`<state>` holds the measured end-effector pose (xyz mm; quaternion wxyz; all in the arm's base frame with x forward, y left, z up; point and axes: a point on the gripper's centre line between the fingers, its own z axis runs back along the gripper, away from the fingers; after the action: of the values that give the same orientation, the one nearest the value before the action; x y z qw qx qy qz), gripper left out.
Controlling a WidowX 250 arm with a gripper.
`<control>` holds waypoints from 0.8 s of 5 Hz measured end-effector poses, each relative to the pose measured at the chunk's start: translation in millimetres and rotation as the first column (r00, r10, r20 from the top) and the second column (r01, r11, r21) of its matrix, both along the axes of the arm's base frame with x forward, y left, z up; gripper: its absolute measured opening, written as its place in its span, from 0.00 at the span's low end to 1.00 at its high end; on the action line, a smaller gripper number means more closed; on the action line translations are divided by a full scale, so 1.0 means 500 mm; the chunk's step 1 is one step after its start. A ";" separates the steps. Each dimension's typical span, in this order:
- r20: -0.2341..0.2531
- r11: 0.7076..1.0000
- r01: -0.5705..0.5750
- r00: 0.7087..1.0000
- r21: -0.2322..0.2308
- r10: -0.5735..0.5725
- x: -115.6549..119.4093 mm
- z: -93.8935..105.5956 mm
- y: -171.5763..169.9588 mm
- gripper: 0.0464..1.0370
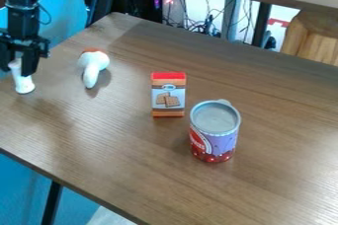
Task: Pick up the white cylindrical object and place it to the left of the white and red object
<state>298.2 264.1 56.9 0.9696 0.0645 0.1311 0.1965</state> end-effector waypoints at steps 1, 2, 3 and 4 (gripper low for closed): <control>-0.032 1.000 -0.021 0.999 0.008 0.021 0.003 -0.001 0.014 0.55; -0.045 0.999 -0.023 0.999 0.024 0.024 0.002 0.000 0.020 0.55; -0.036 0.999 -0.035 0.999 0.029 0.036 0.003 0.000 0.021 0.63; 0.014 0.998 -0.029 0.999 -0.050 0.030 -0.004 -0.013 0.004 0.92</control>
<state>296.1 266.0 50.4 0.9688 0.0370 0.1295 0.2079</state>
